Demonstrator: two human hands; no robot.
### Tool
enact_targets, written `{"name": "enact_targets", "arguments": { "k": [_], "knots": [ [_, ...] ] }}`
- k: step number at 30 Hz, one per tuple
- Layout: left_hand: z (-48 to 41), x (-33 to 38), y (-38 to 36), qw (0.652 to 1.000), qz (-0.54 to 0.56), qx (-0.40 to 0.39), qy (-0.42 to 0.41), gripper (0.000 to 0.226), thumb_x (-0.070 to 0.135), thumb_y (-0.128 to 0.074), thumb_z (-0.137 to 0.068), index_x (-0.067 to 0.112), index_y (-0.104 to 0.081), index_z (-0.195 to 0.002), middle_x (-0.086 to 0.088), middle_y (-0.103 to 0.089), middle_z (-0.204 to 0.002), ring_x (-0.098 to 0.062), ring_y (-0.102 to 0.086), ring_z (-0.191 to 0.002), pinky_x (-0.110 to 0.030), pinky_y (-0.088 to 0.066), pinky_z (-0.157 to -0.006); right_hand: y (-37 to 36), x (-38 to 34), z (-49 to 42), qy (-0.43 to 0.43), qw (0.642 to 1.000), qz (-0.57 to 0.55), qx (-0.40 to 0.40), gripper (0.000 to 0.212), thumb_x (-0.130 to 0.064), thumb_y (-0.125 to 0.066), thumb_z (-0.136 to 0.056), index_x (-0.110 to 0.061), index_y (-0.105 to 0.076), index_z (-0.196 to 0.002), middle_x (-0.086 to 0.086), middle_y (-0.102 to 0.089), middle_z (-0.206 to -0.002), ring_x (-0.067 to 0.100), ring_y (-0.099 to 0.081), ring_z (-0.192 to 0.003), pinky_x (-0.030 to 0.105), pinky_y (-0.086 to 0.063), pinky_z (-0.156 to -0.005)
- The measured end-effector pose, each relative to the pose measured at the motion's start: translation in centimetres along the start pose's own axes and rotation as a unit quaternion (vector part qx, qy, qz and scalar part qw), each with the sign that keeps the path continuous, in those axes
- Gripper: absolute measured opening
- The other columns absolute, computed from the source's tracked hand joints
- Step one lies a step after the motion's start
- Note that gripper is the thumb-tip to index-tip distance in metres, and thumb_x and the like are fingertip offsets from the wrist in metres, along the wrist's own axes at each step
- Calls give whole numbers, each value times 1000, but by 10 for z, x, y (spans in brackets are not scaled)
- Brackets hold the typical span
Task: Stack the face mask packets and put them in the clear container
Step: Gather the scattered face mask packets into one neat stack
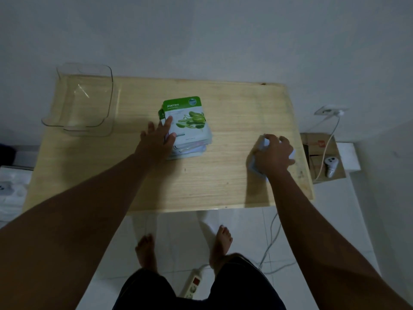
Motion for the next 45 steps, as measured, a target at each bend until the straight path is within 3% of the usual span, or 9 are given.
{"name": "enact_targets", "arguments": {
  "k": [5, 11, 16, 21, 23, 27, 35, 40, 45],
  "knots": [
    [-2, -2, -1, 1000, -9, -1, -4, 66, 49, -28, -93, 27, -13, -153, -7, -34, -155, -42, -20, -142, -59, -19, -113, -2, 22, -6, -46, 999, -18, -9, 68, -52, -77, -73, -27, -48, -130, 12, -31, -146, 36, -34, -134, 54, -36, -106],
    [0, -1, -1, 1000, 3, 1, -3, 63, 46, -30, -95, 29, -13, -154, -5, -31, -157, -39, -16, -145, -57, -14, -116, 6, 35, -14, -53, 983, -172, 48, 89, -36, -92, -59, -31, -44, -134, 13, -14, -154, 32, -31, -138, 41, -44, -105],
    [-1, -1, 0, 1000, -12, 1, -8, 67, 49, -26, -93, 25, -13, -154, -6, -31, -157, -43, -19, -143, -60, -17, -113, 10, 37, -19, -61, 972, -222, 43, 91, -15, -92, -63, -16, -43, -140, 12, -49, -141, 22, -62, -111, 24, -47, -88],
    [3, 1, 1, 1000, 0, 2, -5, 65, 47, -28, -94, 27, -14, -154, -4, -28, -159, -39, -14, -146, -56, -12, -116, 12, 35, -18, -83, 962, -256, 54, 69, -11, -81, -74, -9, -49, -135, 15, -68, -120, 23, -66, -104, 25, -48, -87],
    [2, 2, 2, 1000, -1, 3, -6, 68, 50, -26, -92, 26, -15, -154, -4, -30, -158, -40, -17, -144, -56, -15, -115, 14, 24, -17, -61, 960, -268, 52, 55, -14, -79, -73, -10, -60, -124, 13, -72, -109, 24, -70, -97, 35, -55, -91],
    [2, 2, 3, 1000, 0, -14, 0, 67, 49, -27, -92, 27, -14, -154, -5, -32, -156, -41, -17, -144, -57, -16, -114, 24, -29, -20, 11, 947, -321, 15, 29, -16, -72, -71, -15, -76, -99, 4, -76, -90, 18, -72, -83, 42, -62, -76],
    [4, 3, 4, 1000, -4, -18, -13, 70, 52, -23, -91, 25, -12, -155, -7, -30, -157, -42, -16, -144, -59, -17, -113, 7, -178, -14, 104, 928, -355, -41, 21, -22, -65, -63, -21, -77, -80, 5, -76, -77, 22, -74, -75, 46, -63, -70],
    [6, 5, 6, 1000, 4, -22, -20, 68, 51, -25, -94, 25, -11, -155, -7, -25, -160, -43, -9, -147, -60, -12, -114, -25, -253, 17, 181, 939, -280, -84, 21, -14, -69, -71, -11, -76, -92, 4, -75, -83, 18, -71, -82, 28, -55, -86],
    [7, 5, 5, 1000, 7, -18, -10, 61, 39, -35, -101, 17, -15, -154, -13, -23, -160, -43, -5, -148, -59, -9, -116, -55, -284, 37, 230, 939, -213, -141, 24, -22, -70, -81, -4, -75, -96, 11, -75, -97, 22, -69, -97, 26, -50, -89]
  ]
}}
Point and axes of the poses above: each hand's wrist, its own z-axis away from the middle knuckle, its own y-axis out of the back of the hand, x = y × z, the point moved 9 cm from there along -z, towards the middle knuckle
